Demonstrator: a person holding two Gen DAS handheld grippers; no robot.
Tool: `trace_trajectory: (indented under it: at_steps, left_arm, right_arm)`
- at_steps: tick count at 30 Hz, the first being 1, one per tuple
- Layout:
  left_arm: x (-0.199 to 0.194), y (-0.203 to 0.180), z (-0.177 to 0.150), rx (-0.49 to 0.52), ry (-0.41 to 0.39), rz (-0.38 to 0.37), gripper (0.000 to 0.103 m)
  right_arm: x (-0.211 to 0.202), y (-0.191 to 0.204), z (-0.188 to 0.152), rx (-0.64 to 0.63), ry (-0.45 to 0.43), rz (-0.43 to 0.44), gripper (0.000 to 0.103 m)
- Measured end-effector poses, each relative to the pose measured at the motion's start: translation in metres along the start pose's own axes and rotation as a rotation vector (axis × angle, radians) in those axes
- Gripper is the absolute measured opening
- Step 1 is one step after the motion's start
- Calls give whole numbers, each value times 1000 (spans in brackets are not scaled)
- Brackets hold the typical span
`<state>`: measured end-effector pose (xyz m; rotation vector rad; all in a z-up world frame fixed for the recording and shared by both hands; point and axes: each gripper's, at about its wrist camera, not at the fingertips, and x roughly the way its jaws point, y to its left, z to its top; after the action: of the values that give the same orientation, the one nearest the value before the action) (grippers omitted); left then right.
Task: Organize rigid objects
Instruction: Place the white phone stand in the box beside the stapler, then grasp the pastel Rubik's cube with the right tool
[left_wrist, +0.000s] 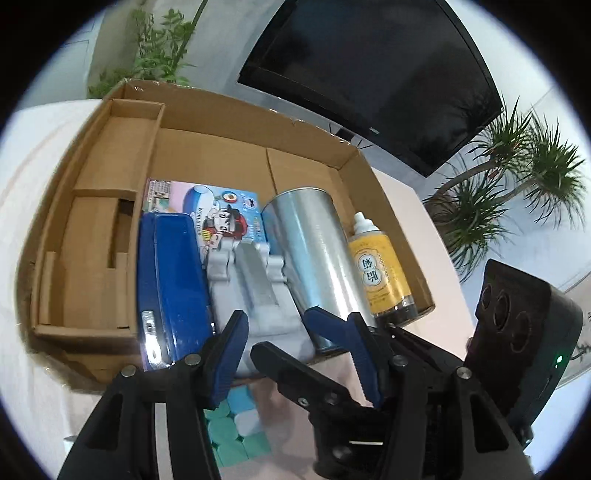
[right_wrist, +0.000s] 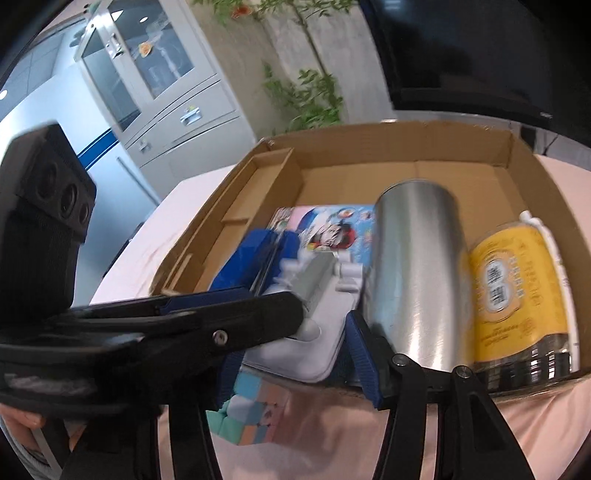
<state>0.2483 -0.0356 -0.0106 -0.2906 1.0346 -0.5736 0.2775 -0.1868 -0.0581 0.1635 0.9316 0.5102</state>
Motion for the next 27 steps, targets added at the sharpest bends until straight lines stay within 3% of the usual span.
trace_trajectory:
  at_steps: [7, 10, 11, 12, 13, 17, 20, 23, 27]
  left_arm:
    - [-46, 10, -31, 25, -89, 71, 60]
    - [-53, 27, -51, -11, -88, 108, 64]
    - [-49, 34, -58, -25, -68, 110, 64]
    - [-45, 38, -63, -42, -54, 105, 64]
    - [-40, 42, -65, -58, -41, 97, 64]
    - [-14, 61, -74, -145, 13, 36, 61]
    - [-4, 64, -73, -147, 14, 8, 56]
    - [-5, 61, -75, -138, -1, 2, 50]
    - [-16, 49, -86, -116, -24, 31, 39]
  right_arm:
    - [-27, 20, -31, -102, -52, -81, 56]
    - [-43, 20, -51, -96, -73, -64, 57]
    - [-47, 22, -62, -108, -84, -62, 65]
    - [-47, 26, -75, -136, -88, -59, 80]
    - [-46, 29, -83, -157, -83, -53, 85]
    - [-23, 35, -101, -166, -16, 28, 86]
    - [-6, 36, -93, -185, 0, 71, 80]
    - [19, 36, -83, -199, 59, 81, 49]
    - [18, 38, -88, -206, 59, 81, 46]
